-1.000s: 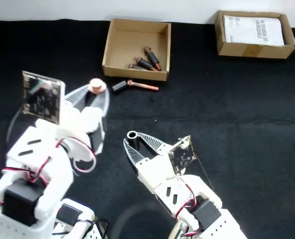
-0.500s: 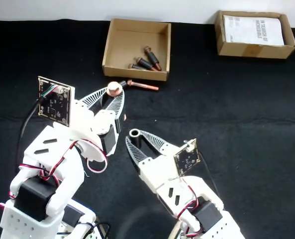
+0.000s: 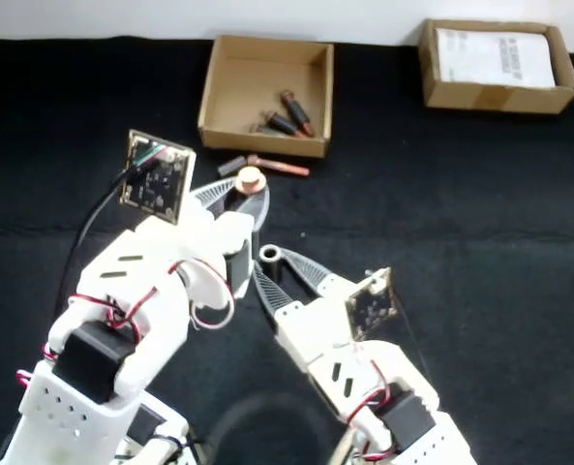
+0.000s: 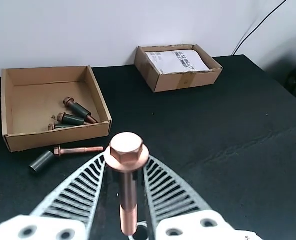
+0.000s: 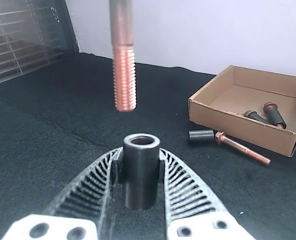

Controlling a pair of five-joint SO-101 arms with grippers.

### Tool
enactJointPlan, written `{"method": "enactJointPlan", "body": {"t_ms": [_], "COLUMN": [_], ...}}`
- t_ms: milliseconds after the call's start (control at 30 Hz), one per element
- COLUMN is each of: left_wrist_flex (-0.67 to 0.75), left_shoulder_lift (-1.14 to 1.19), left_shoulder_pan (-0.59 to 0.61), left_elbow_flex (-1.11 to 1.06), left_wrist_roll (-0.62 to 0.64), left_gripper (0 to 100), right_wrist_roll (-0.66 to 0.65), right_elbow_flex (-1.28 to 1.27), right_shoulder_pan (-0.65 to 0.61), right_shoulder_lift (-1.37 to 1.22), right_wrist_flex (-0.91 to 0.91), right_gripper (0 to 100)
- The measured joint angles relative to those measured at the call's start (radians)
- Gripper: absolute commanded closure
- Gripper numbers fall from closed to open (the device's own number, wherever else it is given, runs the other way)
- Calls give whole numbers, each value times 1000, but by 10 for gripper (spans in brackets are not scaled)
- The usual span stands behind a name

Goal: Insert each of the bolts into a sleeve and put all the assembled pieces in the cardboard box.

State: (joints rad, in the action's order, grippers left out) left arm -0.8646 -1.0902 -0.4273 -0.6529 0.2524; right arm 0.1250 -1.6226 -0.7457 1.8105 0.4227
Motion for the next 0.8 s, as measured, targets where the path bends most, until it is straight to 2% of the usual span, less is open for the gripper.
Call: {"method": "enactJointPlan", "body": {"t_ms": [333,800], "left_wrist_flex": [2,2], "left_shoulder_lift": [49,60], "left_shoulder_pan": [-38,-61], "left_elbow_flex": [-32,-52], "left_wrist_roll": [64,69], "left_gripper": [991,991], "right_wrist_roll": [0,0], "right_elbow_flex": [-3,-5], "right_shoulder_pan": [0,49], "right_shoulder_lift": [0,0], "right_wrist_flex": [0,0], "right_gripper": [991,991]}}
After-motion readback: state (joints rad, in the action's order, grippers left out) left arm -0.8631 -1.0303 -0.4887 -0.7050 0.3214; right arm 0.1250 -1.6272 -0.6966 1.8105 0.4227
